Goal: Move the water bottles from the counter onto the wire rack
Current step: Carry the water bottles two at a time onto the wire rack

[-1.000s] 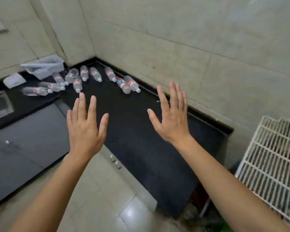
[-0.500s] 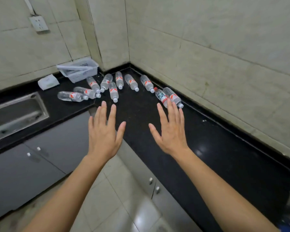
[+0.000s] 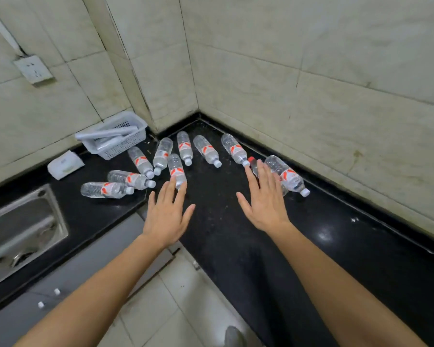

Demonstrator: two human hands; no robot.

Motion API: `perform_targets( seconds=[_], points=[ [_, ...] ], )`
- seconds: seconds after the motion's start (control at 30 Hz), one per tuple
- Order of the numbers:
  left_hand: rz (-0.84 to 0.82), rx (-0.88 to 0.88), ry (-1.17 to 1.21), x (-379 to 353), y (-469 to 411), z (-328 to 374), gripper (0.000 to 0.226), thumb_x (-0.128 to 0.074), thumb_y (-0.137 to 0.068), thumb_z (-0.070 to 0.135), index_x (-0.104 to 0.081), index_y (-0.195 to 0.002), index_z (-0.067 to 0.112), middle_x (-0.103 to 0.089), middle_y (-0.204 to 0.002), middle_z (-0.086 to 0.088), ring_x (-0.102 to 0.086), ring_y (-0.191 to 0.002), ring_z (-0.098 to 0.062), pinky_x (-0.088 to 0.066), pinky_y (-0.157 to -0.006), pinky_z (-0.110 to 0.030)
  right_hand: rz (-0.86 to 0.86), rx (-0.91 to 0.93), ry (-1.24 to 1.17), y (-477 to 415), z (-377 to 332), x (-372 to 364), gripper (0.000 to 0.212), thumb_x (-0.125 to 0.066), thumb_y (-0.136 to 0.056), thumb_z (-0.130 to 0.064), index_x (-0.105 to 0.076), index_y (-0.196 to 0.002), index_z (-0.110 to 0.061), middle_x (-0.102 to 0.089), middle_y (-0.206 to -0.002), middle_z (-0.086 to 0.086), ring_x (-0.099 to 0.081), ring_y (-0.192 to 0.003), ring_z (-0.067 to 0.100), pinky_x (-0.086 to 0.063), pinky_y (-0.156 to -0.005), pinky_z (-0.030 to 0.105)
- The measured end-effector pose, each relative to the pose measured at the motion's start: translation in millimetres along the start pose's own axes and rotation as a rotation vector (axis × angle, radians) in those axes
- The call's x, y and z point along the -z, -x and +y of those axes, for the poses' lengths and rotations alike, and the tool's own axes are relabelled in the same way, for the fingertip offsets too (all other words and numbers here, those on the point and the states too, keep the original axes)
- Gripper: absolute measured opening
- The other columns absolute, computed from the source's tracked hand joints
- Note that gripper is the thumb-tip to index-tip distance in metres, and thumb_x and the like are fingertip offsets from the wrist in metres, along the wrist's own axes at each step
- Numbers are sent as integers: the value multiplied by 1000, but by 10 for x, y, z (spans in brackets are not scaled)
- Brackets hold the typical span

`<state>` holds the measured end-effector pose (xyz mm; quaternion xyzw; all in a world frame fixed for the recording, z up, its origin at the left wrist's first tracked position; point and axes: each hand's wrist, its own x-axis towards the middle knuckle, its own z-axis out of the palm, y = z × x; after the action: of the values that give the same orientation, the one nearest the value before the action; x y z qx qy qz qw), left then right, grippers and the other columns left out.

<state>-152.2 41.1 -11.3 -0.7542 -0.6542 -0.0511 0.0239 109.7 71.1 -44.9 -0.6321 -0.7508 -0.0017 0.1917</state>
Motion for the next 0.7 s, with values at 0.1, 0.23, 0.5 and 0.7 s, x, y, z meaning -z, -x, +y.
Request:
perform_targets(
  seconds=[0.1,0.23,0.5,0.7],
  points=[
    [-88,56,-9,-146,-293,-313,67,-40,-102,50,-28,-158,15,-21,-166,-16,-27,-150,-35,-26,-118,-59,-129,-16,22,-294,-42,-294,75,-51,-99,-47,-26,-159,-10,-19,-166,22,-23,-152,41,-30,-119,57],
    [-149,19,-65,-372,-722,-664,67,-40,-102,51,-28,-158,16,-20,-166,-14,-25,-151,-34,-27,-118,-58,-225,-33,42,-685,-140,-632,77,-51,-99,-48,-23,-160,-11,-19,-166,22,-23,-153,38,-30,-119,55],
    [-358,-164,-79,-902,-1952,-1372,73,-54,-93,21,-22,-159,15,-13,-166,-19,-17,-153,-38,-29,-116,-58,-378,-194,18,-1717,-329,-1245,75,-39,-104,-49,-6,-162,-14,-7,-169,17,-14,-155,32,-28,-120,47],
    [-526,-600,-405,-1422,-2759,-1692,91,-56,-95,18,7,-160,27,19,-165,-20,17,-153,-37,0,-120,-63,-479,-389,-20,-2470,-529,-1808,79,-47,-103,-45,-7,-162,-13,-11,-168,16,-22,-152,34,-36,-115,50]
  ],
)
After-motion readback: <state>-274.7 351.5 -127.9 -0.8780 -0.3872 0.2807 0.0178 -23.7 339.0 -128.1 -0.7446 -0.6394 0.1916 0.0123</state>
